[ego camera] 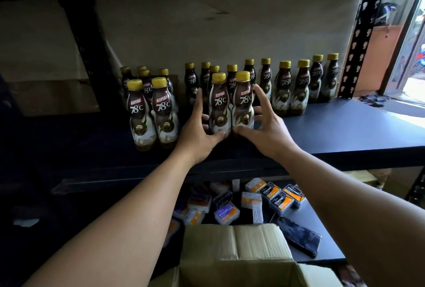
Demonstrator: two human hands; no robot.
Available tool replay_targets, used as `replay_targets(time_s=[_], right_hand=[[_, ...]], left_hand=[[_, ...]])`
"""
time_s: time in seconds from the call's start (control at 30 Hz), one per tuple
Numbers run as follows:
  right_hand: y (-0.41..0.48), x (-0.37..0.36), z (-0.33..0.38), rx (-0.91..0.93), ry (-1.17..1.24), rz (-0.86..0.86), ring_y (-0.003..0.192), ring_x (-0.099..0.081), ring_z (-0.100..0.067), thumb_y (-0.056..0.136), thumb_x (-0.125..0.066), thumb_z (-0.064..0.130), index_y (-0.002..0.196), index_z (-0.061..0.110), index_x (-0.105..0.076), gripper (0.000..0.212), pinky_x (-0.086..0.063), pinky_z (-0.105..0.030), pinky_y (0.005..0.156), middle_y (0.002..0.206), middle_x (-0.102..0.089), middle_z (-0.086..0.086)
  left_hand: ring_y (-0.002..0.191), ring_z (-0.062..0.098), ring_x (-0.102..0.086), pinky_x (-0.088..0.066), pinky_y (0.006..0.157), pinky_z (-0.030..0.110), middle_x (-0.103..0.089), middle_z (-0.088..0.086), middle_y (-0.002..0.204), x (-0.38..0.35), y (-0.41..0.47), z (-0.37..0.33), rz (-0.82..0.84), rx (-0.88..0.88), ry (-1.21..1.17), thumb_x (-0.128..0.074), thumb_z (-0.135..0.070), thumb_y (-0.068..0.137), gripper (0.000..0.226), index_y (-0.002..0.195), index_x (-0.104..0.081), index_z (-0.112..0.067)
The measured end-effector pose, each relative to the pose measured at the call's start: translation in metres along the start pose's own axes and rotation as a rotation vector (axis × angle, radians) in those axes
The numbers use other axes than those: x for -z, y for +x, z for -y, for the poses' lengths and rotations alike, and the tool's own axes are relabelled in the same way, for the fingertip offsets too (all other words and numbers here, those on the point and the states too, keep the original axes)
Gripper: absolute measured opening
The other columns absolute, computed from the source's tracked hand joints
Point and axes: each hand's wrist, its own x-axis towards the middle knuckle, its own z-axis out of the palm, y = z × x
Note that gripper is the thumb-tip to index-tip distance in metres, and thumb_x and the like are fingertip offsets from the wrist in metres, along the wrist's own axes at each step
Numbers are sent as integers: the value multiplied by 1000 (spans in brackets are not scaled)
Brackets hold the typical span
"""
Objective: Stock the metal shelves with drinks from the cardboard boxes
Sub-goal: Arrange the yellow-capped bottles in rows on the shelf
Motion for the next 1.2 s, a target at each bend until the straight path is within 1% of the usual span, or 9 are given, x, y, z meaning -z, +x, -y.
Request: replay_targets(time_s=[0.1,0.23,0.37,0.5,0.6,0.73,0.93,1.03,1.2], right_hand=[[-6,-1,3,0,-44,-140,117,-58,-10,84,-79,47,155,48,-21,91,-52,-41,98,130,-58,10],[-27,-2,5,-3,-96,-281,110,-58,-10,89,-74,46,150,37,-35,74,-52,-40,96,122,-59,8],[-70,-7,-1,20,-71,-356,100,-63,-12,91,-69,41,143,30,-46,58,-52,-41,91,110,-66,10],[-122,-16,-13,83,-108,-340,119,-58,-15,93,-68,33,141,23,-52,52,-40,-24,102,118,-64,14],[-158,-29,-28,167,-138,-294,139,-46,-24,93,-68,25,135,11,-58,46,-34,-32,117,135,-56,6],[-199,-46,-58,-59,-183,2,120,-59,-20,91,-61,43,126,22,-64,40,-46,-34,102,119,-66,2],[-228,-59,-93,-491,-467,1090,117,-58,-19,94,-69,46,140,29,-57,50,-44,-34,101,131,-63,2],[-246,-71,-115,-537,-511,1077,135,-49,-20,92,-69,50,149,32,-50,62,-37,-29,107,148,-54,3],[-283,-92,-153,-590,-456,1050,119,-60,-21,89,-74,43,141,33,-58,56,-45,-27,94,133,-65,0]], left_hand=[[125,11,-49,-46,105,38,-45,0,143,-1,-11,-3,-111,-14,16,-78,-33,87,114,156,11,-50],[116,2,-48,-43,91,20,-47,-3,144,-7,-39,-2,-254,-124,60,-70,-33,93,95,160,-3,-36],[108,6,-58,-48,97,32,-63,-7,113,-16,-81,9,-186,-208,104,-69,-32,91,83,159,-21,-30],[132,11,-45,-30,119,42,-61,2,130,-30,-123,24,-179,-352,207,-68,-25,91,53,141,-55,-14],[126,16,-53,-42,109,38,-64,3,126,-43,-153,46,-151,-333,169,-68,-23,90,38,126,-67,-11],[93,12,-65,-53,85,31,-70,-4,102,-59,-194,77,127,-20,127,-71,-27,90,30,120,-69,-21],[108,14,-60,-43,85,25,-64,-2,122,-75,-231,122,922,413,312,-70,-45,92,59,145,-49,-30],[116,17,-56,-40,91,27,-56,2,139,-85,-247,145,1052,492,354,-69,-47,92,67,151,-44,-27],[110,21,-57,-48,91,30,-53,6,143,-110,-283,191,1041,615,357,-69,-48,92,64,148,-46,-29]])
